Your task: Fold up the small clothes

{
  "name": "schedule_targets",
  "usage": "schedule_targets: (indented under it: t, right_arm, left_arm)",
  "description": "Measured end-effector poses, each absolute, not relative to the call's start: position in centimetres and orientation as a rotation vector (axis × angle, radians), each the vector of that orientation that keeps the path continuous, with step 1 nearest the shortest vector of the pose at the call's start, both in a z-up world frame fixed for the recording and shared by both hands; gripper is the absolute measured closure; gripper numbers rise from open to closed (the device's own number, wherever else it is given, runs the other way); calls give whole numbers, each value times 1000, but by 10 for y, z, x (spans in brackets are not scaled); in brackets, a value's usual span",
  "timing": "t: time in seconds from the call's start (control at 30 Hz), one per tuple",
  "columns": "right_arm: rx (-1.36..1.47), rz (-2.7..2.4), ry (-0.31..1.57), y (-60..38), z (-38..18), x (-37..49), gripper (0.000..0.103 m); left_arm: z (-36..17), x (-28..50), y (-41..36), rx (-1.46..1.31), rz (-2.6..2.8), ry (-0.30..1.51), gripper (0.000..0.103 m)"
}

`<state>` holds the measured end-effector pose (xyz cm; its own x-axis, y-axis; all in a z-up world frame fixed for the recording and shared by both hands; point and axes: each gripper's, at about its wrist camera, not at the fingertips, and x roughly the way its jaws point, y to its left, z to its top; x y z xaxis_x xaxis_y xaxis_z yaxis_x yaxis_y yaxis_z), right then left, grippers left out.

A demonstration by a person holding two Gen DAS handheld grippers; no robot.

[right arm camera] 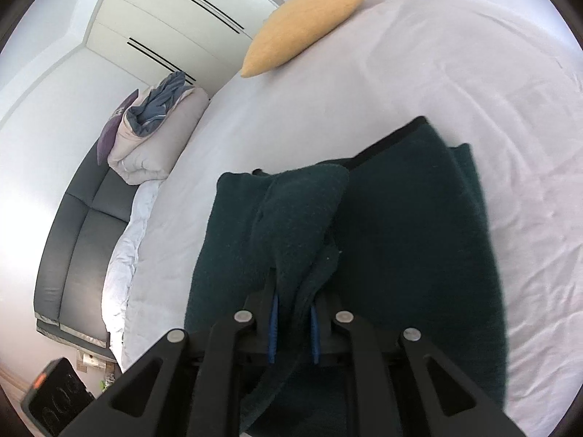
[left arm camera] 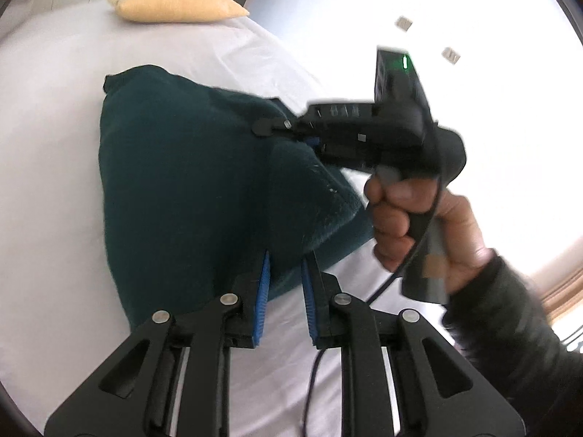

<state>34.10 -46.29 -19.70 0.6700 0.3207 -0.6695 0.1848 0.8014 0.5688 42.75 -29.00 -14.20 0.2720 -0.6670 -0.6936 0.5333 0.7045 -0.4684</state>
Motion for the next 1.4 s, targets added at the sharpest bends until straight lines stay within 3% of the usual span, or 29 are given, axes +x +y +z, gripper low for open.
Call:
schedule_targets:
  t: [0.33,0.93,1.03,1.1,1.23,1.3,1.4]
  right_arm:
    - [621,44,798,-490,-171,334,89]
    - [808,43,799,-519,-207,288,93]
    - [827,70,826,-509,-204,291,86]
    - [838,60,863,-506,-204,293,67]
    - [894,65,849,-514,-202,284,60]
    - [950,70,823,-521,-204,279,49]
    - [993,100,818,-522,-208,280,47]
  left_arm:
    - [-155,455,-257,-265,-798,1008,86]
    - [-201,478,-256,-192,-776,1067,86]
    - [-206,476,-264,-184,-778,1061,86]
    - [-207,479,-263,-194,-782,1065,86]
    - [-218,485,-260,-214,-788,1062,86]
    - [-222,486,-261,-220,-790,1057,86]
    - [-223,489,-258,-234,-788,1043,86]
